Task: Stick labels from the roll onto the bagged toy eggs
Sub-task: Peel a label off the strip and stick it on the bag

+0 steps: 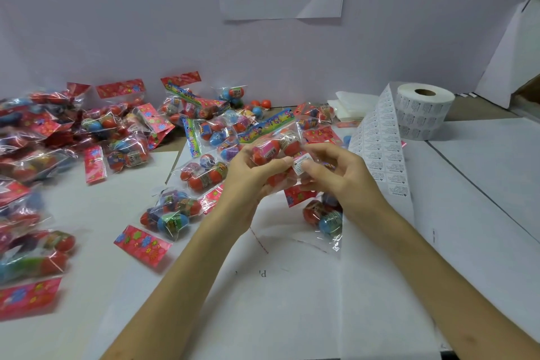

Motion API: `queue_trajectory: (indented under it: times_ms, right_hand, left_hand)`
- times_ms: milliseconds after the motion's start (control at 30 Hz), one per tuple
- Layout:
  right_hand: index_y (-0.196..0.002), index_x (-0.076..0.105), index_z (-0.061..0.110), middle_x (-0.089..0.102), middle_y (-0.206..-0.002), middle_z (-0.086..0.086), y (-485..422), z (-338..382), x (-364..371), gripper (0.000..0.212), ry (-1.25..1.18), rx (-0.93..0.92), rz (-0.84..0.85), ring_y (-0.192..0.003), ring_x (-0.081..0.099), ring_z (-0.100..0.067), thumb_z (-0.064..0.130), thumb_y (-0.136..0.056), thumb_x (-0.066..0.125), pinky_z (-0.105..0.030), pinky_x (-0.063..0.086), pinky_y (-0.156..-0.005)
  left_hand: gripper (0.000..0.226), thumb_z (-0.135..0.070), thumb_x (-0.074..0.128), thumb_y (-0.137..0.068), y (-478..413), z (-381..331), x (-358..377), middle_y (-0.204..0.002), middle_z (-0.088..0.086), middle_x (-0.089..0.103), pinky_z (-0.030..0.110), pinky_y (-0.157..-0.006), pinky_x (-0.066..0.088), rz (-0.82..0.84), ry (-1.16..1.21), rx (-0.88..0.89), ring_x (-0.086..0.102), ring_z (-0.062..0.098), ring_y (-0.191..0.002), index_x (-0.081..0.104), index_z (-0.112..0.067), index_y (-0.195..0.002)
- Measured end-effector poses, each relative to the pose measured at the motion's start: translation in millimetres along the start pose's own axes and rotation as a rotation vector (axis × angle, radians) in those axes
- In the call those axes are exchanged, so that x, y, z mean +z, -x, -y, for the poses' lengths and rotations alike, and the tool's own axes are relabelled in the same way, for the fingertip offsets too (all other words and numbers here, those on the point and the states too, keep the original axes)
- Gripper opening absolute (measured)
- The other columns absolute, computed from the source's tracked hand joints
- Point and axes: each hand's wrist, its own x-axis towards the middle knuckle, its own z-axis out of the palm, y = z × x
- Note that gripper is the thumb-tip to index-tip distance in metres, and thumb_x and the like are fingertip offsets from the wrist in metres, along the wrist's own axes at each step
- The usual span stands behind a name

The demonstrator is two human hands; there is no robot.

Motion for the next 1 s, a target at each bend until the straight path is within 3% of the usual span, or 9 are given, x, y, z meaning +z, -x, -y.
queue_trajectory:
  times_ms: [100,300,467,600,700,767,867,1000]
  right_hand:
    - [-0.119,0.069,0.016,0.076,-0.093,0.001,-1.2,-1.0,-1.4,0.028,-0.052,0.036,0.043,-0.088,0.075,-0.02,0.001,-0.098,0.059,-0.033,0.061,-0.077]
    - [-0.116,0.07,0.015,0.076,-0.094,-0.001,-2.4,-0.2,-1.4,0.033,-0.098,0.062,0.044,-0.089,0.074,-0.025,0.022,-0.085,0.06,-0.037,0.062,-0.078]
    - [-0.107,0.072,0.018,0.075,-0.089,0.005,-2.1,-0.9,-2.2,0.031,-0.047,0.049,-0.002,-0.088,0.076,-0.022,0.016,-0.08,0.057,-0.034,0.062,-0.073]
    - [-0.107,0.07,0.012,0.074,-0.086,0.004,-0.2,2.3,-1.7,0.026,-0.113,0.052,0.021,-0.084,0.074,-0.024,0.014,-0.082,0.061,-0.035,0.061,-0.072]
    - [-0.098,0.068,0.006,0.07,-0.086,-0.006,0.0,1.9,-0.4,0.01,-0.066,0.049,-0.016,-0.079,0.074,-0.025,0.001,-0.091,0.064,-0.033,0.061,-0.069]
    - [-0.095,0.067,0.003,0.071,-0.085,-0.009,0.0,1.1,-1.4,0.016,-0.046,0.067,-0.033,-0.078,0.074,-0.027,-0.007,-0.093,0.056,-0.033,0.061,-0.068]
    - [-0.095,0.067,0.002,0.072,-0.084,-0.007,0.0,3.0,-3.0,0.013,-0.059,0.071,-0.022,-0.081,0.074,-0.031,-0.002,-0.091,0.055,-0.034,0.062,-0.068]
    - [-0.087,0.065,0.008,0.07,-0.086,-0.009,-0.5,4.6,-2.3,0.013,-0.068,0.093,-0.03,-0.083,0.074,-0.029,-0.002,-0.093,0.058,-0.034,0.062,-0.068]
  left_hand:
    - [0.054,-0.004,0.077,-0.086,-0.9,-0.9,-1.9,-0.122,0.018,0.073,0.049,-0.095,0.06,-0.005,0.005,-0.007,0.075,0.035,-0.105,0.056,-0.005,-0.135]
    - [0.052,-0.005,0.079,-0.084,-1.5,0.1,-1.3,-0.121,0.017,0.073,0.049,-0.095,0.06,-0.004,0.005,-0.006,0.074,0.035,-0.106,0.057,-0.007,-0.132]
    - [0.053,-0.004,0.08,-0.083,-1.8,0.9,-0.9,-0.122,0.018,0.072,0.051,-0.095,0.06,0.004,0.007,-0.007,0.074,0.035,-0.107,0.057,-0.006,-0.131]
    - [0.05,-0.003,0.082,-0.083,-1.2,2.0,-1.1,-0.117,0.014,0.073,0.042,-0.086,0.064,-0.007,-0.035,0.034,0.076,0.029,-0.102,0.059,-0.012,-0.126]
    - [0.054,-0.006,0.083,-0.082,-0.4,2.8,0.2,-0.118,0.012,0.073,0.046,-0.092,0.062,-0.01,-0.096,0.059,0.074,0.029,-0.106,0.057,-0.013,-0.13]
    - [0.058,-0.007,0.084,-0.081,-0.2,2.1,1.0,-0.12,0.011,0.072,0.048,-0.096,0.06,-0.009,-0.111,0.067,0.073,0.028,-0.109,0.057,-0.014,-0.132]
    - [0.059,-0.008,0.084,-0.081,-0.3,1.7,1.3,-0.12,0.01,0.072,0.048,-0.097,0.059,0.001,-0.127,0.086,0.072,0.028,-0.111,0.057,-0.014,-0.133]
    - [0.048,-0.009,0.085,-0.081,-0.5,4.7,2.1,-0.113,0.002,0.073,0.036,-0.087,0.063,0.001,-0.159,0.132,0.073,0.021,-0.105,0.059,-0.031,-0.115]
